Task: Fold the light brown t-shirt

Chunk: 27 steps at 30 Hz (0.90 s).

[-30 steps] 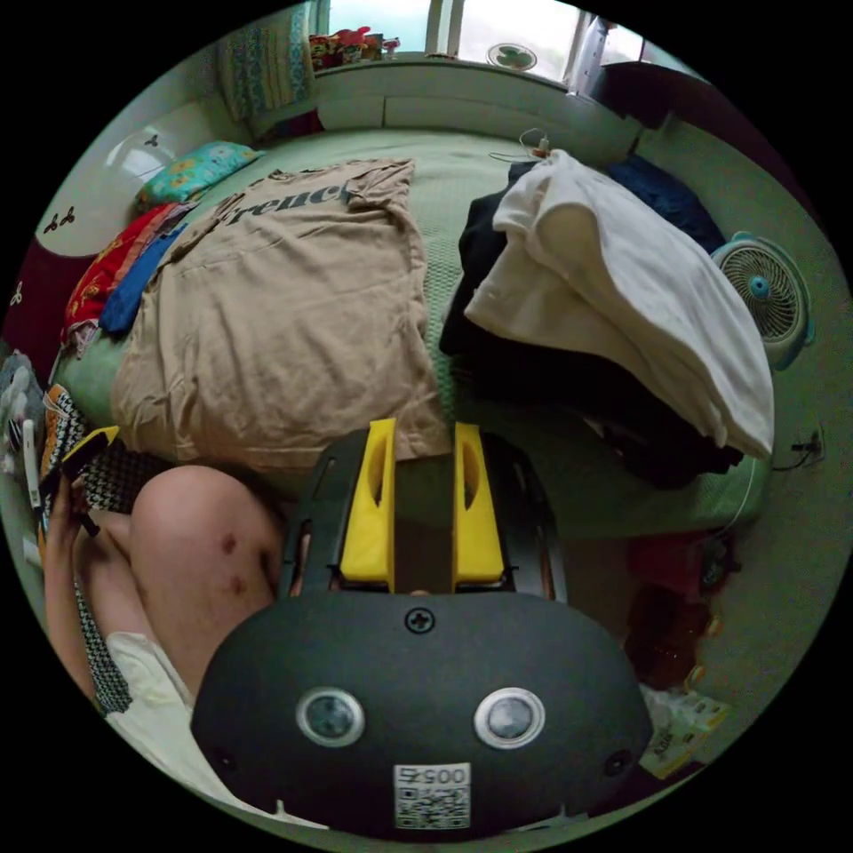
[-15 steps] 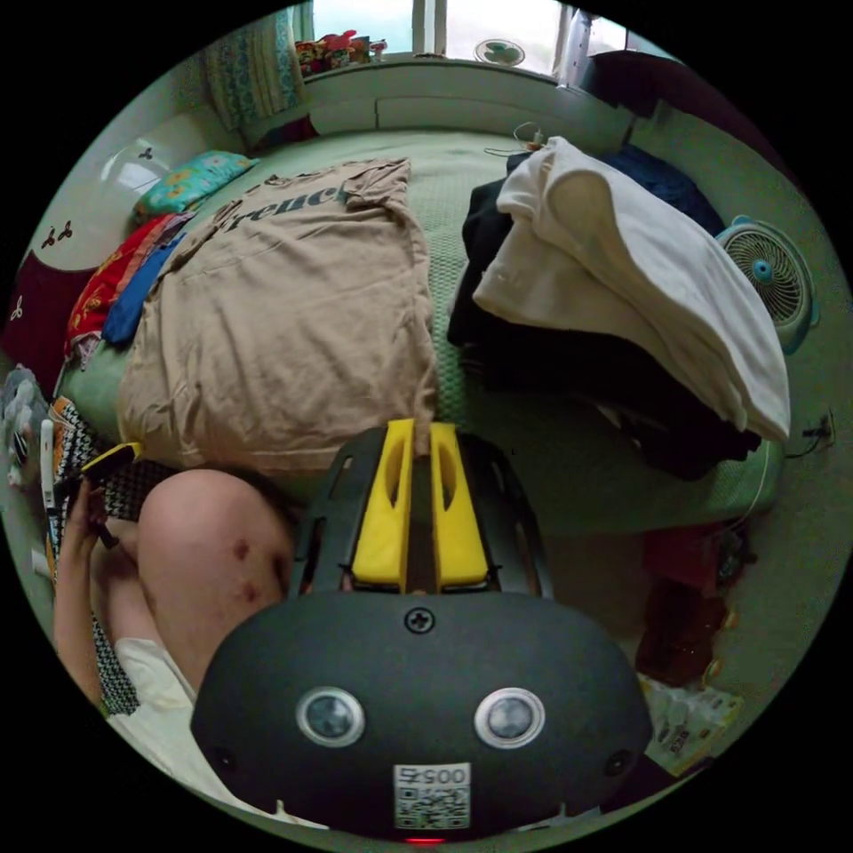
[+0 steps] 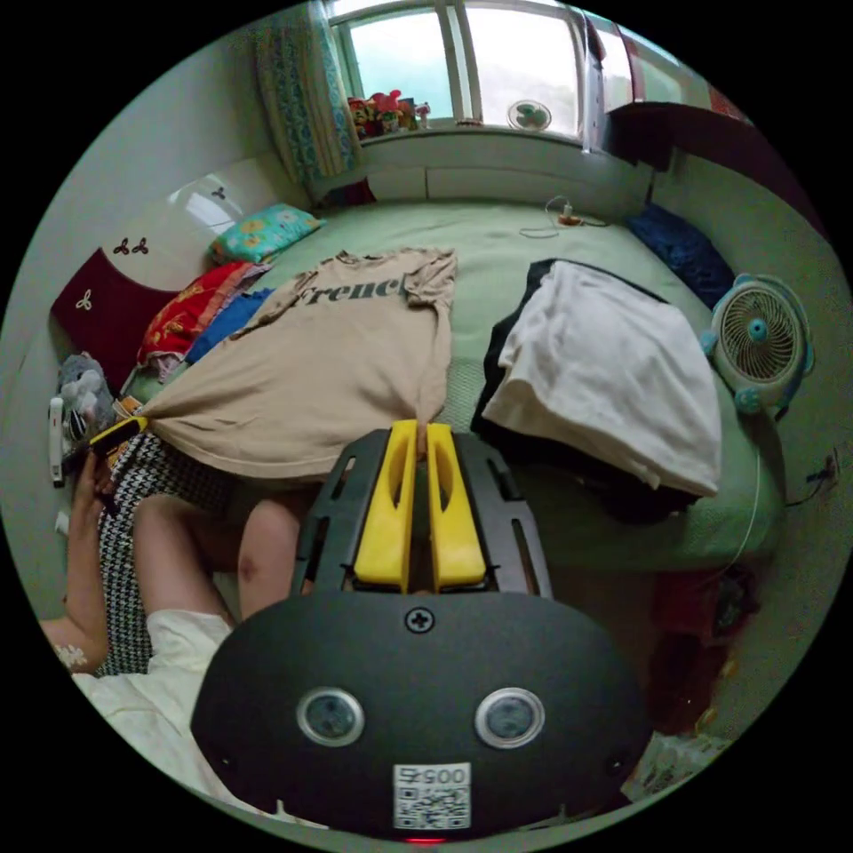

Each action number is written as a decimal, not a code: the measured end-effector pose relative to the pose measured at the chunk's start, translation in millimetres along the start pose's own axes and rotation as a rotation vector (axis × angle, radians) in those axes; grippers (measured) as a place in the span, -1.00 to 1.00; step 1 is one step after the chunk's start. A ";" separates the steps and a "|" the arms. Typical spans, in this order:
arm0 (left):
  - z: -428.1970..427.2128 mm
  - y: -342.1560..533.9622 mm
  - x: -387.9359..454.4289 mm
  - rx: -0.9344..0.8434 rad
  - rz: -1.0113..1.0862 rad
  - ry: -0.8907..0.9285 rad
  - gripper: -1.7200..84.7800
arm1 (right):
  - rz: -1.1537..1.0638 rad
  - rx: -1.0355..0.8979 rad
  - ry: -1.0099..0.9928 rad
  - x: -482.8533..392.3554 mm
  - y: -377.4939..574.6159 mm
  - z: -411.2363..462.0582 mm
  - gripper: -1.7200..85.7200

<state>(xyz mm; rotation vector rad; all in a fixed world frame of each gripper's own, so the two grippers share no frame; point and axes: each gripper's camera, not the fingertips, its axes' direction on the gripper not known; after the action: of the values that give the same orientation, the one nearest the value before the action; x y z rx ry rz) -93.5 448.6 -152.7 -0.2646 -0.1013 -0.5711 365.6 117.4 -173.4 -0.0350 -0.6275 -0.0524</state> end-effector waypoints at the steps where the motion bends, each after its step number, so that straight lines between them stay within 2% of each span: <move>1: -16.0 0.3 -1.0 0.015 0.005 -0.003 -0.93 | -0.009 0.008 0.009 -1.9 -0.6 -13.6 -0.99; 5: -51.8 9.2 -5.0 0.024 0.016 0.013 -0.93 | -0.037 0.002 -0.014 -3.4 11.5 -52.9 -0.99; 10: -79.3 37.5 -11.5 -0.062 0.028 0.070 -0.93 | -0.045 -0.044 -0.060 -1.1 45.3 -85.1 -0.99; 18: -70.1 60.9 -11.0 -0.207 -0.010 0.096 -0.93 | 0.011 -0.142 -0.074 2.9 81.3 -84.0 -0.99; 27: -73.0 15.4 -26.4 -0.146 -0.034 0.108 -0.93 | 0.041 -0.109 -0.099 9.8 58.1 -74.3 -0.99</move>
<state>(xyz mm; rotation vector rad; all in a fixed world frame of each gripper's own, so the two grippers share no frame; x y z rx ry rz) -105.6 454.7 -230.6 -0.3741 0.0405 -0.6266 420.5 171.4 -228.7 -0.1568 -0.7222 -0.0452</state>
